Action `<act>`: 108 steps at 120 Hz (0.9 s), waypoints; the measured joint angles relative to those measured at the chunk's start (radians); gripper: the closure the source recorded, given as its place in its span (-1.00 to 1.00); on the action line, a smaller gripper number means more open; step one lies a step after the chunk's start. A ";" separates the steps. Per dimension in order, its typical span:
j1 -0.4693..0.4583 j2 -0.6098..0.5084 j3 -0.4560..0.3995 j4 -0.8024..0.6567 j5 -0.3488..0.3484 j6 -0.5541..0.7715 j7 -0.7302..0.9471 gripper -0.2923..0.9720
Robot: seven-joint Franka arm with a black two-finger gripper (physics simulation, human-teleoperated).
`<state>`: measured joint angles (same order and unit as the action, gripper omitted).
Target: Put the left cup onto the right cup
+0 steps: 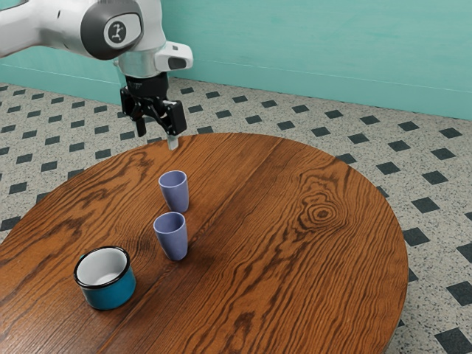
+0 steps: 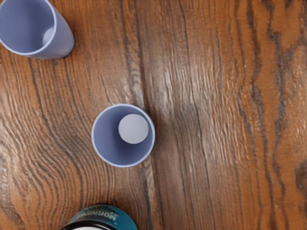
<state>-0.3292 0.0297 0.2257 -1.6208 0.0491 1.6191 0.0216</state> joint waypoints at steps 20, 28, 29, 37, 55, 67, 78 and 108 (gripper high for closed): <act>0.005 0.003 0.001 -0.001 0.003 0.013 -0.004 -0.54; 0.007 0.008 0.003 -0.001 0.004 0.018 -0.004 -0.54; 0.007 0.010 0.003 -0.001 0.004 0.019 -0.004 -0.54; 0.013 0.026 0.003 0.000 0.004 0.029 -0.004 -0.54; 0.037 0.067 0.003 -0.001 -0.004 0.059 -0.004 -0.54; 0.058 0.105 0.003 0.000 -0.023 0.072 -0.005 -0.54; 0.071 0.133 0.004 0.004 -0.033 0.080 -0.005 -0.52; 0.090 0.217 0.007 0.025 -0.041 0.123 0.005 -0.37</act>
<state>-0.2396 0.2463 0.2327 -1.5956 0.0085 1.7420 0.0267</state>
